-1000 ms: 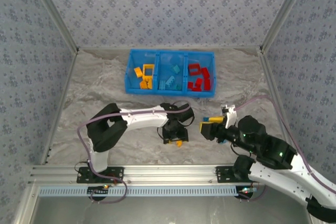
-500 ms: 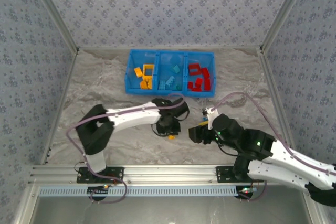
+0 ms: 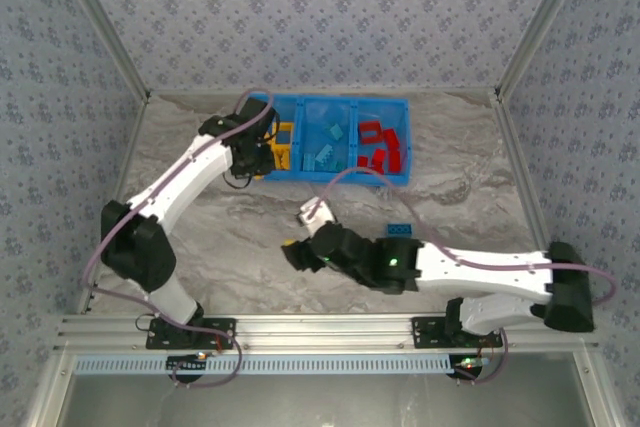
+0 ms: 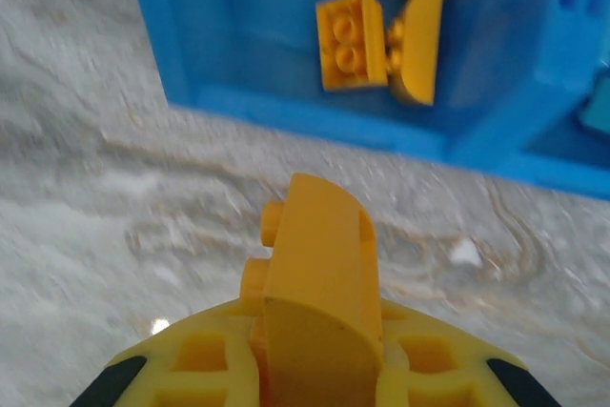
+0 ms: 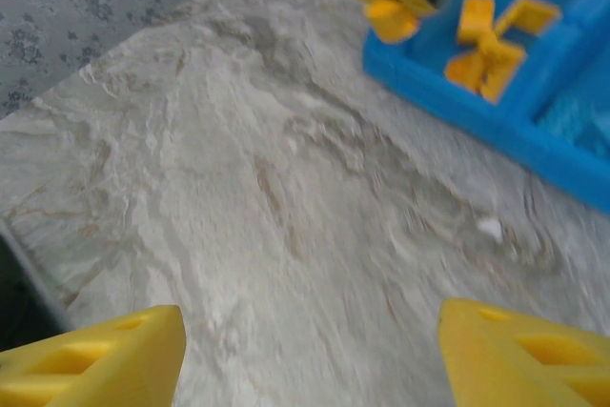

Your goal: Sort the legos into containers by color

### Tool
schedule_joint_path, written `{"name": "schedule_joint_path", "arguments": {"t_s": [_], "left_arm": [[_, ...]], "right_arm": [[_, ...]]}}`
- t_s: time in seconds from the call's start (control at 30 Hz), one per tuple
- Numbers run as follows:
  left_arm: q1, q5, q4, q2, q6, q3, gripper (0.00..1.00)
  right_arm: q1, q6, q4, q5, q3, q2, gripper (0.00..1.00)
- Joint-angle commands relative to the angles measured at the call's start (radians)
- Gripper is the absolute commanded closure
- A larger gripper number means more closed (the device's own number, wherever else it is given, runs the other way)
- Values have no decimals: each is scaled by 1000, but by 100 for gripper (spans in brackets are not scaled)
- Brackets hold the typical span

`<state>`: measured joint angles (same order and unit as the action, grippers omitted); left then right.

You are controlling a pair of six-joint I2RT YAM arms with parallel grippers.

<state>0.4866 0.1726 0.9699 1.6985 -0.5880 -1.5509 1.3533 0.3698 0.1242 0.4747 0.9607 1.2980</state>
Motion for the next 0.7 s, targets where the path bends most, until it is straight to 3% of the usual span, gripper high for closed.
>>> {"name": "schedule_joint_path", "arguments": {"t_s": [0.0,0.1,0.27,0.57,0.67], "left_arm": [[-23,75,1,111,142,-101,82],[-47,89,-17,218,162,-178,82],[-62,154,-1,379,174,-315,83],[-62,235,56,573,159,-485,81],[-62,236,73,589,154,-506,72]], "right_arm": [[15,-188,-307,148,40,96,25],[0,-181,-363,211,79,197,21],[-21,-133,-367,212,115,247,20],[-35,-40,-322,202,32,177,20],[-35,-22,-297,215,1,136,20]]}}
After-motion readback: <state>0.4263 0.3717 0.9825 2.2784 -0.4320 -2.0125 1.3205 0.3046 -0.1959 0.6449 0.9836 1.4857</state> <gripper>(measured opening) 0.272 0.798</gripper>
